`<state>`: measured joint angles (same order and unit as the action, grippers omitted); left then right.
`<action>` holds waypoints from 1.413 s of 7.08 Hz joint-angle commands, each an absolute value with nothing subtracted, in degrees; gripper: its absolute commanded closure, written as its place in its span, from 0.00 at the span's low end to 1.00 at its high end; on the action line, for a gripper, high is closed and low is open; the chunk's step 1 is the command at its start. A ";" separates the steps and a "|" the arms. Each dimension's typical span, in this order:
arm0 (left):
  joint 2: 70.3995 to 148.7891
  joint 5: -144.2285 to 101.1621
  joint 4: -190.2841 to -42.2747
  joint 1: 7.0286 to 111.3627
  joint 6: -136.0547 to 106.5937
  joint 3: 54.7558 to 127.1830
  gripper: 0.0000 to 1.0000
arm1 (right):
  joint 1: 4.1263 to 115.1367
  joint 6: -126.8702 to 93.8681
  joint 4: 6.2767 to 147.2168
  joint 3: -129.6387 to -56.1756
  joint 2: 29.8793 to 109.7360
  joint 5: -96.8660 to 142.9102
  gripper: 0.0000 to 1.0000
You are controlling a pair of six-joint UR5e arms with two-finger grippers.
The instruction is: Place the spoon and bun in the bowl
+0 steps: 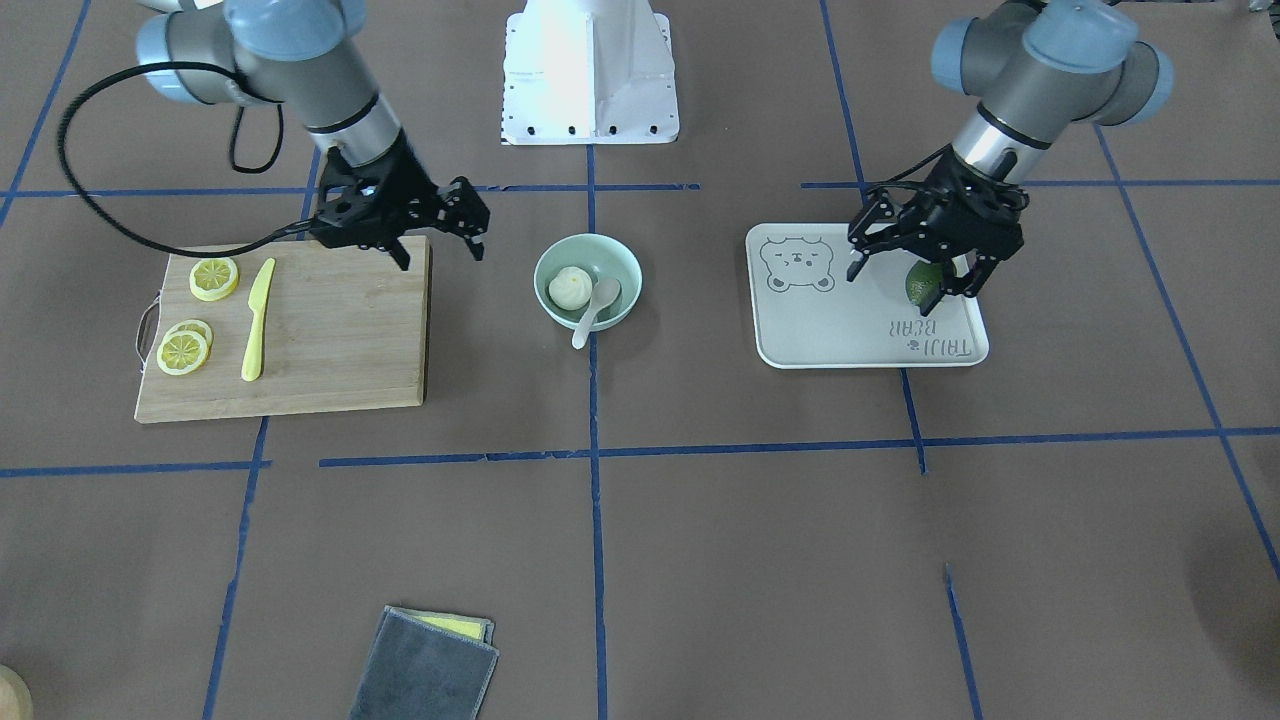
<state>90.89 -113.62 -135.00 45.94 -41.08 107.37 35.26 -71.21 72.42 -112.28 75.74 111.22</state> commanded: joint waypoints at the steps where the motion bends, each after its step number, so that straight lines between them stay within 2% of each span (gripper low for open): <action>1: 80.01 -127.82 -146.92 62.74 -18.77 98.50 0.01 | 50.90 -49.51 73.21 -112.50 86.26 120.82 0.00; 3: 81.11 -131.39 -143.29 78.77 5.43 88.55 0.01 | 69.25 -27.19 74.61 -104.99 89.29 132.83 0.00; 4: 83.04 -131.31 -136.04 82.58 10.15 88.33 0.01 | 75.26 -13.85 76.97 -100.16 89.12 133.76 0.00; 6: 89.70 -135.66 -110.98 85.25 10.28 91.73 0.01 | 78.39 -2.58 80.59 -95.55 90.34 136.21 0.00; 7: 92.00 -139.62 -95.17 85.25 9.67 93.85 0.00 | 78.31 -3.16 80.33 -96.32 92.18 138.93 0.00; 10: 87.56 -140.01 -94.03 85.25 10.10 96.94 0.00 | 78.49 -3.51 79.98 -97.21 93.60 138.69 0.00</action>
<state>89.44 -139.83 -94.03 85.22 9.84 95.81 78.38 -3.46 80.19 -97.01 92.99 138.28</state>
